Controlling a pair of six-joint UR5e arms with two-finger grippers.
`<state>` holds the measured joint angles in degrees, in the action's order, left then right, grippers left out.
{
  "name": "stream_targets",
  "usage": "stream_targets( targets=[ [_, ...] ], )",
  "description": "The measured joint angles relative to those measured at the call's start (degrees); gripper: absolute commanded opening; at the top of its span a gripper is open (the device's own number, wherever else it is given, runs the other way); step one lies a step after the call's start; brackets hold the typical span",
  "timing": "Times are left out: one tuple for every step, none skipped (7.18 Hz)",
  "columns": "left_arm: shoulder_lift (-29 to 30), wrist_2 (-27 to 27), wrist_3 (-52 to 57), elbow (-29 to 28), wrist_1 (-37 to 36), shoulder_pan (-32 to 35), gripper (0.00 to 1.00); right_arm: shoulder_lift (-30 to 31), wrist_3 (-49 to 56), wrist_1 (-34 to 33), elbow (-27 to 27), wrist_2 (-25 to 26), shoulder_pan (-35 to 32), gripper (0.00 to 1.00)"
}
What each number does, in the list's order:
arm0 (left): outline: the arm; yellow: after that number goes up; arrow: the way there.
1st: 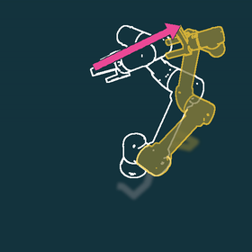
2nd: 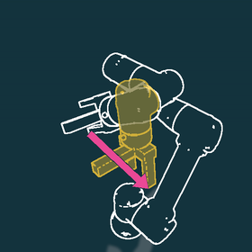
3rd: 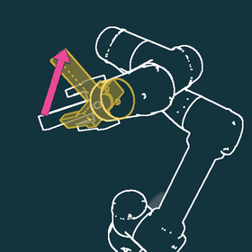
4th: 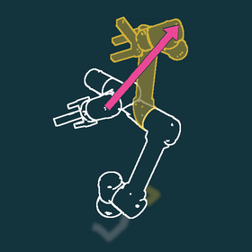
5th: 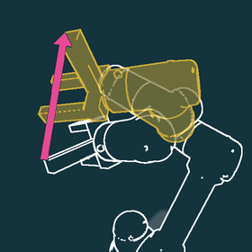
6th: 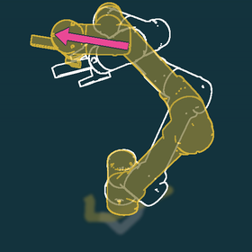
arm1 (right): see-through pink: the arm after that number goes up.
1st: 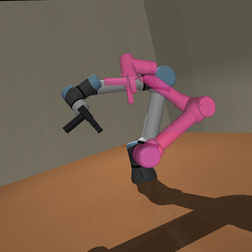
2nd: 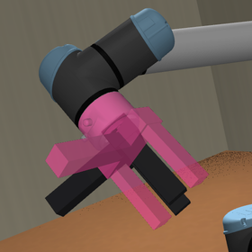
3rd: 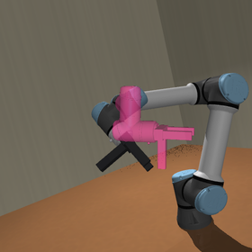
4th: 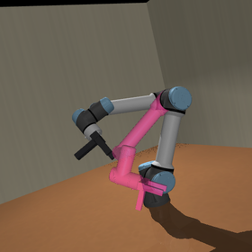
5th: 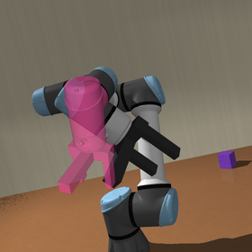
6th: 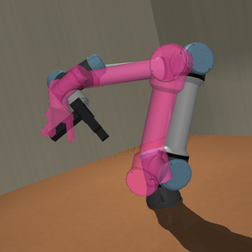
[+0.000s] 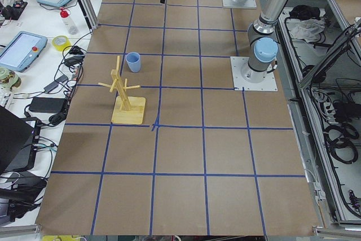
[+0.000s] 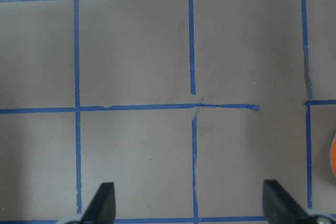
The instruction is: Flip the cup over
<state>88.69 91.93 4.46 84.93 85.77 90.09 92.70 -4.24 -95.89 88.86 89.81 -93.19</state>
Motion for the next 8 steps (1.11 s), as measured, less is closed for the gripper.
stream_targets(
  targets=[
    [-0.29, -0.77, 0.0, 0.55, 0.37, -0.39, 1.0, -0.01, -0.02, 0.0, 0.0, -0.04, 0.0, 1.0],
    [-0.7, -1.12, -0.3, 1.23, 1.1, -0.39, 1.0, -0.02, -0.03, 0.0, 0.0, -0.06, -0.01, 1.0],
    [-1.26, -1.26, -0.79, 1.83, 1.76, -0.44, 1.0, -0.03, -0.07, 0.0, 0.0, -0.05, -0.01, 1.0],
    [-1.78, -1.14, -1.12, 2.11, 2.39, -0.59, 1.0, -0.04, -0.1, 0.0, 0.0, -0.01, 0.0, 1.0],
    [-2.04, -1.04, -1.95, 2.23, 2.76, -0.68, 1.0, -0.03, -0.13, 0.0, 0.0, -0.01, 0.0, 1.0],
    [-2.15, -0.99, -3.23, 2.29, 2.92, -0.68, 1.0, -0.03, -0.13, 0.01, 0.0, -0.02, 0.0, 1.0],
    [-2.18, -0.98, -3.95, 2.32, 2.97, -0.62, 1.0, -0.01, -0.1, 0.03, 0.0, 0.0, 0.0, 1.0],
    [-2.2, -0.95, -4.23, 2.34, 2.99, -0.58, 1.0, -0.01, -0.06, 0.0, 0.0, 0.01, 0.01, 1.0]
  ],
)
